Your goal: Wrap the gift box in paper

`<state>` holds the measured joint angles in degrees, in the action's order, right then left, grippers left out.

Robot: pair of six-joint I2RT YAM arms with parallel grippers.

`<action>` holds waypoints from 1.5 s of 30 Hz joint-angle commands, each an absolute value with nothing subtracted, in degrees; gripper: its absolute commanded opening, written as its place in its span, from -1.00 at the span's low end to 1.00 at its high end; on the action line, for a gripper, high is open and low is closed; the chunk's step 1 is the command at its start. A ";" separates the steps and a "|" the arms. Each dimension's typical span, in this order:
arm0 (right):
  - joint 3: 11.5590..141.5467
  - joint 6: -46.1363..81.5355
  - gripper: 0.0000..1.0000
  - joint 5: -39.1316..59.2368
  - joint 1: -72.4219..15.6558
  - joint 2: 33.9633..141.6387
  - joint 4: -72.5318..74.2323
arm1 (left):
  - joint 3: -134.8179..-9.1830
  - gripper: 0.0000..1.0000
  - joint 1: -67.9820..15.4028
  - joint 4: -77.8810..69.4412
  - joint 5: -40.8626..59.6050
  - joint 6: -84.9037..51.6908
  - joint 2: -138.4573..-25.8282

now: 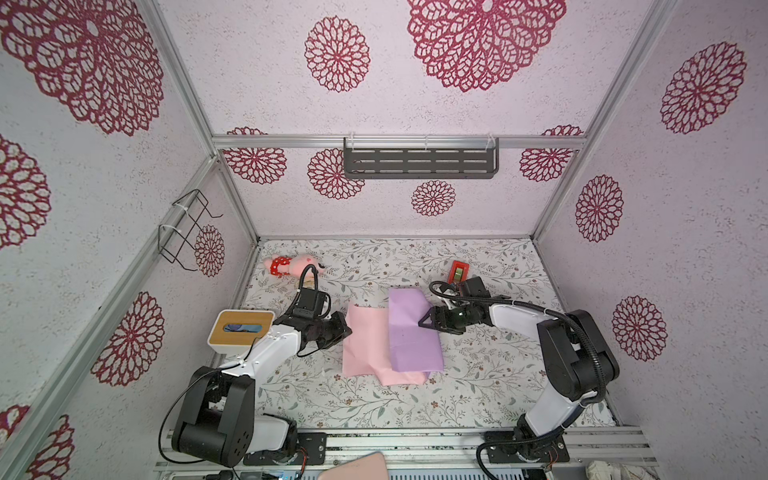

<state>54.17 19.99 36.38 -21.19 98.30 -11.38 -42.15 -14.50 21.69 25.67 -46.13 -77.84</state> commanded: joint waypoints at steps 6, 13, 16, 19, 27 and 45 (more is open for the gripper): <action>52.79 17.83 0.75 28.56 -21.71 101.32 -17.40 | -45.99 -0.85 -14.81 25.37 27.84 -43.84 -77.52; 52.87 17.68 0.75 28.50 -21.71 101.17 -17.66 | -46.86 -0.83 -9.49 28.06 23.83 -40.33 -79.87; 52.77 17.61 0.75 28.48 -21.71 101.13 -17.71 | -46.02 -0.79 -8.55 25.86 24.85 -40.43 -81.47; 52.65 17.58 0.75 28.41 -21.71 101.02 -17.82 | -44.75 -0.70 -8.36 24.14 25.95 -40.80 -82.91; 52.56 17.63 0.75 28.48 -21.71 101.33 -17.59 | -38.15 -0.40 -8.36 17.30 26.64 -43.55 -82.19; 52.67 17.57 0.75 28.26 -21.70 101.28 -17.86 | -36.82 -0.84 -8.72 15.00 29.92 -45.60 -77.26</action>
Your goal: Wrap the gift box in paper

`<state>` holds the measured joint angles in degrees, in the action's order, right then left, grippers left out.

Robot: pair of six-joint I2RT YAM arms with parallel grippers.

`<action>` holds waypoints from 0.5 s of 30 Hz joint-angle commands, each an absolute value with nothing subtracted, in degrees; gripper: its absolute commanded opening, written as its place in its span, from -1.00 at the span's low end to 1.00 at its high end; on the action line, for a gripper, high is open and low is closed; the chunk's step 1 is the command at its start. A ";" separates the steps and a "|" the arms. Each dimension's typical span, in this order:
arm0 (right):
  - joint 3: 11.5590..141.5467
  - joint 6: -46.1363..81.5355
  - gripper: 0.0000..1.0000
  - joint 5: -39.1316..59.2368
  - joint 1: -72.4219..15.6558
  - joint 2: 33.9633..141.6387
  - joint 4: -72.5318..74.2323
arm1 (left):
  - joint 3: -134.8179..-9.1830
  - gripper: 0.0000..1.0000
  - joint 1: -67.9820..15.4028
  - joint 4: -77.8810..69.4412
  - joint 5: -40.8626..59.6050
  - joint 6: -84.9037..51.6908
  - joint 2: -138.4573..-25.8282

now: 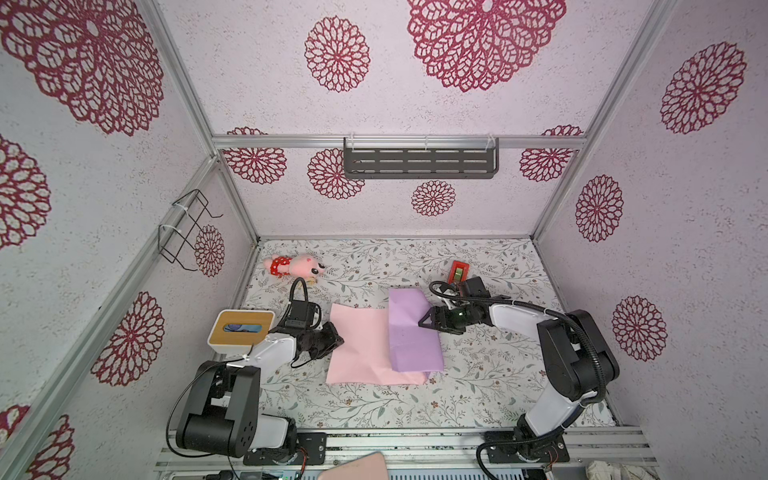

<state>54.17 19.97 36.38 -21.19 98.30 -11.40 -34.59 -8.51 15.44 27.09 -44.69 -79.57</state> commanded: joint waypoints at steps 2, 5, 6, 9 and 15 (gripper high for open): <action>52.67 17.51 0.75 28.22 -21.71 101.34 -17.92 | -38.77 -0.89 -9.97 16.95 30.12 -46.24 -75.74; 52.73 17.61 0.75 28.30 -21.71 101.59 -17.84 | -42.23 -0.91 -13.70 18.85 29.40 -48.15 -74.89; 52.74 17.65 0.75 28.30 -21.71 101.62 -17.89 | -43.68 -0.92 -15.39 19.86 28.46 -48.78 -74.84; 52.75 17.75 0.75 28.37 -21.71 101.69 -17.74 | -47.92 -0.92 -20.29 23.44 22.52 -50.05 -75.27; 52.82 17.75 0.75 28.48 -21.78 101.86 -17.78 | -55.35 -0.92 -28.70 28.65 14.78 -50.44 -79.18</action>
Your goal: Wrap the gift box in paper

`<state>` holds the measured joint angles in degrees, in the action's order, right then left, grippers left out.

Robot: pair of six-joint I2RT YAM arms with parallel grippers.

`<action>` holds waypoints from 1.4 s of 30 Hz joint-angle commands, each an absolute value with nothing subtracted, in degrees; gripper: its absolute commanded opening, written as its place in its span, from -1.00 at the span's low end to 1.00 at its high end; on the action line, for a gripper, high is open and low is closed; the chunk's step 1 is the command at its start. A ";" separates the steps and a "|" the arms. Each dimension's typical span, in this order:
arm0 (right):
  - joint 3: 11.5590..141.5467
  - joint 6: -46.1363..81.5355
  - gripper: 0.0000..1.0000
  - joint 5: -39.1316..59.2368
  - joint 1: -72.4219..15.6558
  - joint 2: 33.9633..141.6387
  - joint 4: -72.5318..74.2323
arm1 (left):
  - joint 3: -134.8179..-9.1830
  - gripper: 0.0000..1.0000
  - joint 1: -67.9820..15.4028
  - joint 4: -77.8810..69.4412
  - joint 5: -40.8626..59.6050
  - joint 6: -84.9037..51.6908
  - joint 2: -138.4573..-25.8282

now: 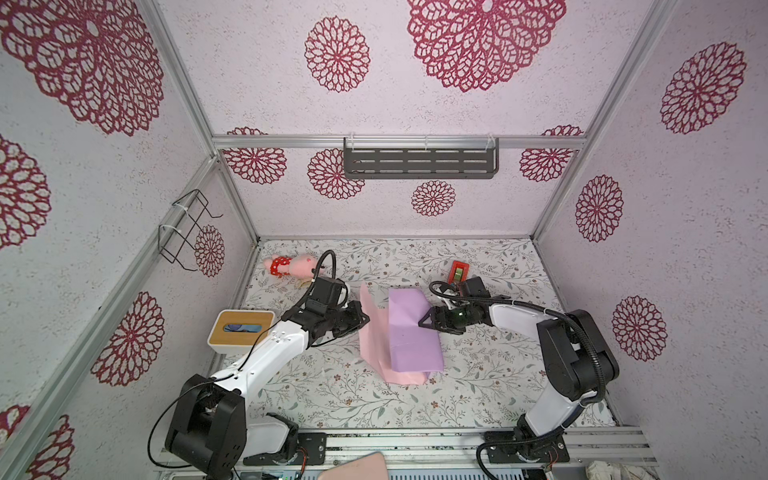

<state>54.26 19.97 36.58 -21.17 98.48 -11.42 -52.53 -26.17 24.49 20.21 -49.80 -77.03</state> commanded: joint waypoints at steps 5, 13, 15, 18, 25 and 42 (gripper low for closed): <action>52.91 17.70 0.75 28.56 -21.80 101.77 -17.79 | -63.18 -0.91 -33.82 35.12 9.49 -48.63 -84.12; 52.84 17.81 0.75 28.65 -21.97 101.76 -17.49 | -68.71 -0.91 -39.38 36.52 7.35 -49.88 -90.46; 52.82 17.84 0.75 28.65 -22.06 101.84 -17.51 | -70.20 -0.91 -40.48 37.11 7.00 -49.92 -92.43; 52.77 17.78 0.75 28.64 -22.15 101.76 -17.60 | -71.83 -0.91 -41.93 37.69 5.77 -50.06 -94.57; 52.49 17.98 0.75 28.66 -22.19 101.76 -17.35 | -74.37 -0.88 -43.87 37.19 5.70 -50.27 -98.87; 51.38 19.90 0.75 30.33 -22.52 101.42 -15.38 | -76.35 -0.81 -43.98 35.48 11.42 -49.75 -103.27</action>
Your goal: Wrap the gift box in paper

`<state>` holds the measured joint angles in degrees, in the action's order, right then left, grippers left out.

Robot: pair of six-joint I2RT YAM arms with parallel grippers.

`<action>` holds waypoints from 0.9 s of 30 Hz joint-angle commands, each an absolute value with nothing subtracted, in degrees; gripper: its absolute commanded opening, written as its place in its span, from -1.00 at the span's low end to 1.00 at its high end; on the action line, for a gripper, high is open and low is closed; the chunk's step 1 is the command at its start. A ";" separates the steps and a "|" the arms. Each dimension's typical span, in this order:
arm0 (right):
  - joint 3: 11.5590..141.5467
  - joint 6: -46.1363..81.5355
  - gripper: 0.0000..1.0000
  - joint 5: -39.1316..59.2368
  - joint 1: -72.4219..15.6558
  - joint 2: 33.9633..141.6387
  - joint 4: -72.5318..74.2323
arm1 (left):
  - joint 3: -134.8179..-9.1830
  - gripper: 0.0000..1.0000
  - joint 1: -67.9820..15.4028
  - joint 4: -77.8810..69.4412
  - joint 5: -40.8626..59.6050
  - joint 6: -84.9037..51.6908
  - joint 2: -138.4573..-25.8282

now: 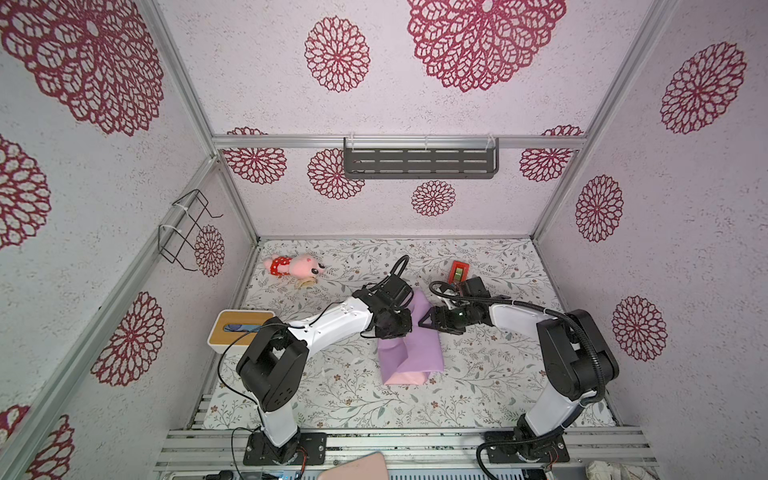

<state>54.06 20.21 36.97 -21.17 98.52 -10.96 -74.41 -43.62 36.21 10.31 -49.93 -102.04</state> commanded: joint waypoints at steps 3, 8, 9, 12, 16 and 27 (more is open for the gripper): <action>50.94 20.17 0.75 30.23 -22.57 101.18 -15.04 | -76.81 -0.81 -43.95 34.01 12.61 -50.33 -103.88; 49.71 21.09 0.74 30.67 -22.59 101.07 -13.74 | -77.70 -0.83 -43.82 31.12 14.36 -51.82 -104.63; 49.37 21.36 0.74 30.76 -22.59 100.95 -13.40 | -77.67 -0.84 -43.76 30.51 14.63 -52.32 -104.65; 48.52 22.35 0.74 31.02 -22.59 100.90 -12.04 | -76.86 -0.85 -43.68 28.01 14.76 -53.85 -104.24; 47.94 23.46 0.73 31.31 -22.56 100.79 -10.81 | -76.70 -0.86 -43.26 26.02 16.16 -55.07 -104.07; 49.32 23.07 0.73 31.29 -22.59 100.73 -12.12 | -75.21 -0.85 -40.33 32.39 16.47 -50.29 -102.02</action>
<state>50.98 23.68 38.81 -21.17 98.26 -5.13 -75.66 -41.50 29.98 16.03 -52.49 -103.96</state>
